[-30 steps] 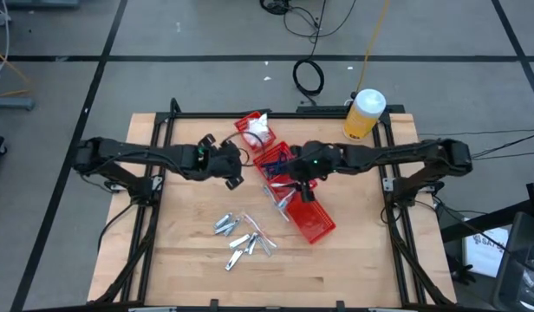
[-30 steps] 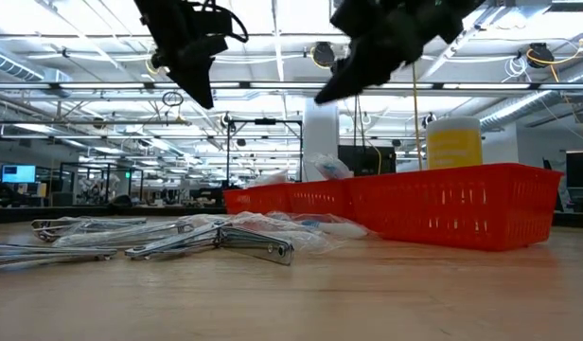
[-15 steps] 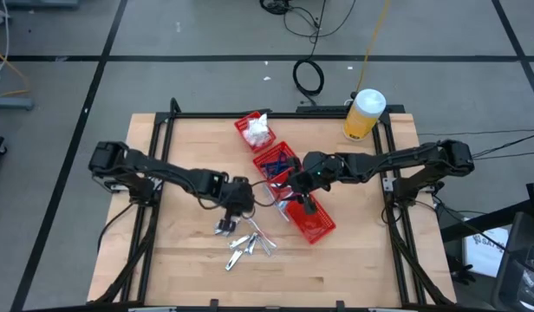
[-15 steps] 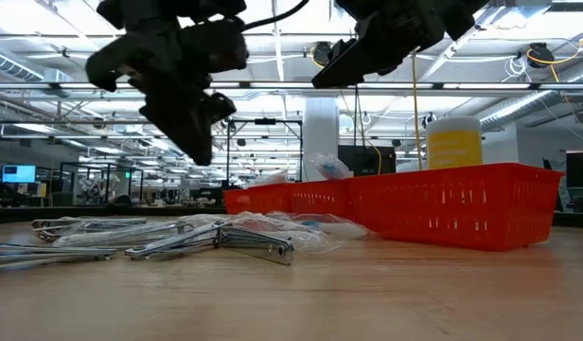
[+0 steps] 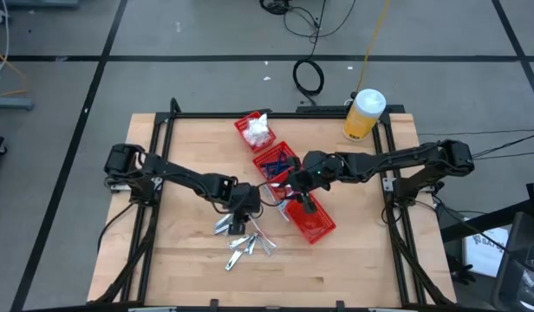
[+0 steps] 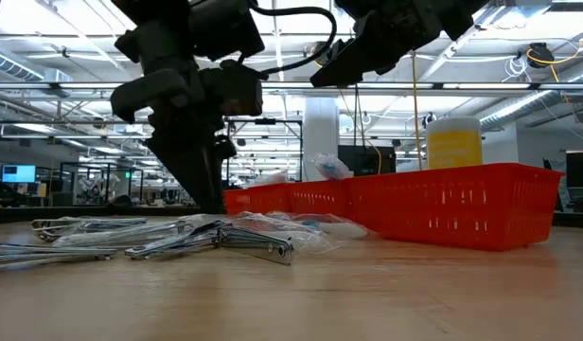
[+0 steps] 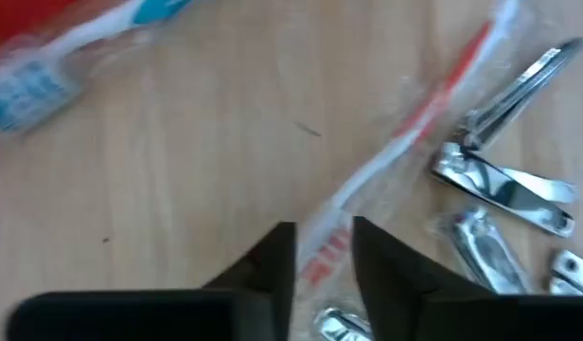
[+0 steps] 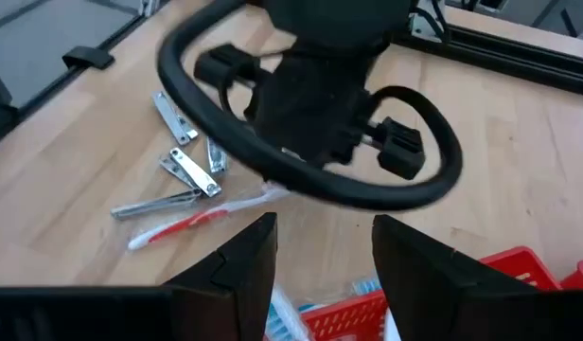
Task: Pick & Place Travel size toiletries
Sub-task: Put the orange toothbrush into the bottom middle red bin
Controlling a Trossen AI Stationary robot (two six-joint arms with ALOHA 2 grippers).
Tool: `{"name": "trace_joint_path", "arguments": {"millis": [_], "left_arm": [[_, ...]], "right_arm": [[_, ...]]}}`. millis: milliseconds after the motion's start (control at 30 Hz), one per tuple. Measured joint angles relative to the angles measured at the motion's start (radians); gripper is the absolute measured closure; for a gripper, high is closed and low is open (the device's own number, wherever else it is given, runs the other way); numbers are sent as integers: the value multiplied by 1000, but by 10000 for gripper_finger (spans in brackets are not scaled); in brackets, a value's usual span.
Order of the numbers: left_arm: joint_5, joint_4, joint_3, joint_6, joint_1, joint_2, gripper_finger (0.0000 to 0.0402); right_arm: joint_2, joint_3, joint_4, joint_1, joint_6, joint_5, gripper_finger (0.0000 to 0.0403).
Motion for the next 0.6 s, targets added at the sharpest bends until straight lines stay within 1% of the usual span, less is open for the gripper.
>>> {"name": "trace_joint_path", "arguments": {"millis": [67,167,233,300,367,433,500,600], "left_arm": [[-14,3,0,18,-4,1,252],[-35,6,0,110,-21,2,200],[-57,1,0,189,-35,2,174],[-74,-2,0,249,-43,15,158],[-95,-14,0,275,-44,27,151],[-119,-7,0,279,-39,46,152],[-137,-15,0,279,-34,61,159],[-149,-22,4,288,-25,70,183]], "right_arm": [[0,0,-1,0,16,0,239],[0,0,-1,0,40,0,239],[0,0,-1,0,53,0,240],[0,0,-1,0,56,0,242],[0,0,-1,0,56,0,243],[0,0,-2,0,56,0,243],[0,0,-5,0,56,-1,243],[0,0,-4,0,55,-1,244]]}}
